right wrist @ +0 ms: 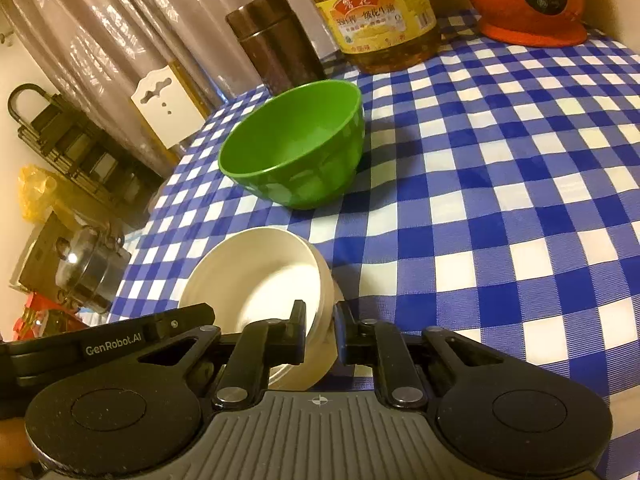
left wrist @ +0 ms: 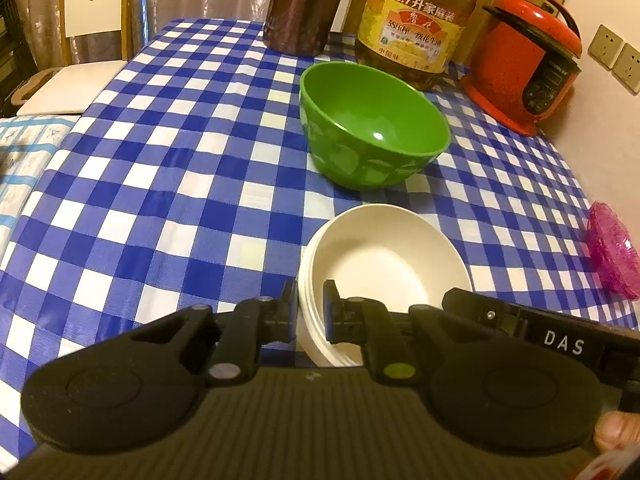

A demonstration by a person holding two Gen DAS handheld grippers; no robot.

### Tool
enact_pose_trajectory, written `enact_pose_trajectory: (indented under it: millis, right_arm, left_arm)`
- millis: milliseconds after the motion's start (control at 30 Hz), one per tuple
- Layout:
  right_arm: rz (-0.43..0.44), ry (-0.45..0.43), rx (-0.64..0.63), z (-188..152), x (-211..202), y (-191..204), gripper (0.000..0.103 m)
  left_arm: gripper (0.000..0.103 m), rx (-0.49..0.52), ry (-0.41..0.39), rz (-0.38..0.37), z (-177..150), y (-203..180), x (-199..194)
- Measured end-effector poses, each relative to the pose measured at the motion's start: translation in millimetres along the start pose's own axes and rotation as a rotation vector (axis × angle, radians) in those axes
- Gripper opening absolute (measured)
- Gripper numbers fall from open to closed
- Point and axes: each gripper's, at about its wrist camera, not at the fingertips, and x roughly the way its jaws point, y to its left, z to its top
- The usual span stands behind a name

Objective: Organize plates and bowls
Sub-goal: 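Lift the cream-white bowl and carry it over the green bowl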

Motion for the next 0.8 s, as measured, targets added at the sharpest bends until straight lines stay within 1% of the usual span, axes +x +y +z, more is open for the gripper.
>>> enact_pose_trajectory:
  millis: [300,467,800]
  right_arm:
    - [-0.012,-0.028,-0.007,5,-18,-1,0.014]
    - [-0.023,-0.043,-0.012,11,-29,-2,0.014]
    - [-0.025,-0.095,-0.045,34,-48,7,0.014]
  left_arm:
    - [0.011,-0.014,-0.035,-0.038,3,-7,-9]
    - [0.011,-0.015,-0.069,-0.051,7,-16,-19]
    - [0.011,-0.015,-0.128,-0.059,23,-29,-33]
